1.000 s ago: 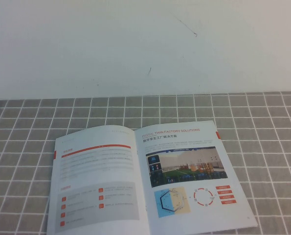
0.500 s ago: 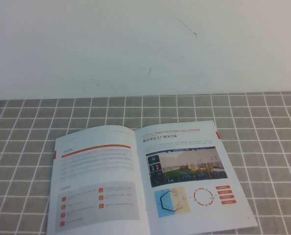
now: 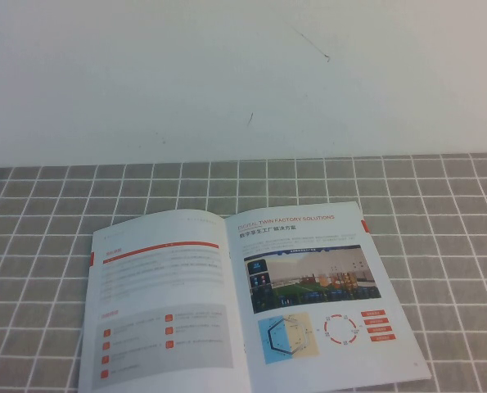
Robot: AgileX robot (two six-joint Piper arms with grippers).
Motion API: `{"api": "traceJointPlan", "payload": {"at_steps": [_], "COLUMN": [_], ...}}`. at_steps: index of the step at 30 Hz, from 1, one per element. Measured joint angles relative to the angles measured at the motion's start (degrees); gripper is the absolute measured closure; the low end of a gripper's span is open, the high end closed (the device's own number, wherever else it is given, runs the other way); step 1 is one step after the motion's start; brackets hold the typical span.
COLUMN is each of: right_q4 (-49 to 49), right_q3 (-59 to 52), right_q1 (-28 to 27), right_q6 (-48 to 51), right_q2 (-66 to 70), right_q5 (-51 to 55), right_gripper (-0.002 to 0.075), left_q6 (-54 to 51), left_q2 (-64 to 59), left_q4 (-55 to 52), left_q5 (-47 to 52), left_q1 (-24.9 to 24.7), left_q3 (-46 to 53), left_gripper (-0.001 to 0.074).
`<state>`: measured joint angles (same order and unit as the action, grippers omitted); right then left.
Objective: Close book
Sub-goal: 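Close the open booklet and leave it lying on the table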
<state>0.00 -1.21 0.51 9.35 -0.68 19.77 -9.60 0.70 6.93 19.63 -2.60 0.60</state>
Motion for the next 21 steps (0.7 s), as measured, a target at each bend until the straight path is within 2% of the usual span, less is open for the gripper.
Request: {"api": "traceJointPlan", "payload": {"at_steps": [7,10,15,21], "right_q4": [0.0,0.0,0.0,0.0], "right_q3": [0.0,-0.4,-0.4,-0.4], "right_q1": [0.0,0.0,0.0,0.0], "right_q6": [0.0,0.3,0.6,-0.4], "right_q2": [0.0,0.0,0.0,0.0], "right_q5": [-0.4,-3.6,-18.4,-38.1], "right_gripper": [0.0727,0.0727,0.0727,0.0727], "left_q6": [0.0,0.0,0.0,1.3], "left_q2": [0.0,0.0,0.0,0.0], "left_q4": [0.1,0.1,0.1,0.1], "left_q5": [0.0,-0.9,-8.1,-25.0], "left_q1": [0.0,0.0,0.0,0.0], "left_q3": [0.0,0.1,0.6,0.6], "left_gripper": [0.0737,0.0737,0.0737,0.0737]}}
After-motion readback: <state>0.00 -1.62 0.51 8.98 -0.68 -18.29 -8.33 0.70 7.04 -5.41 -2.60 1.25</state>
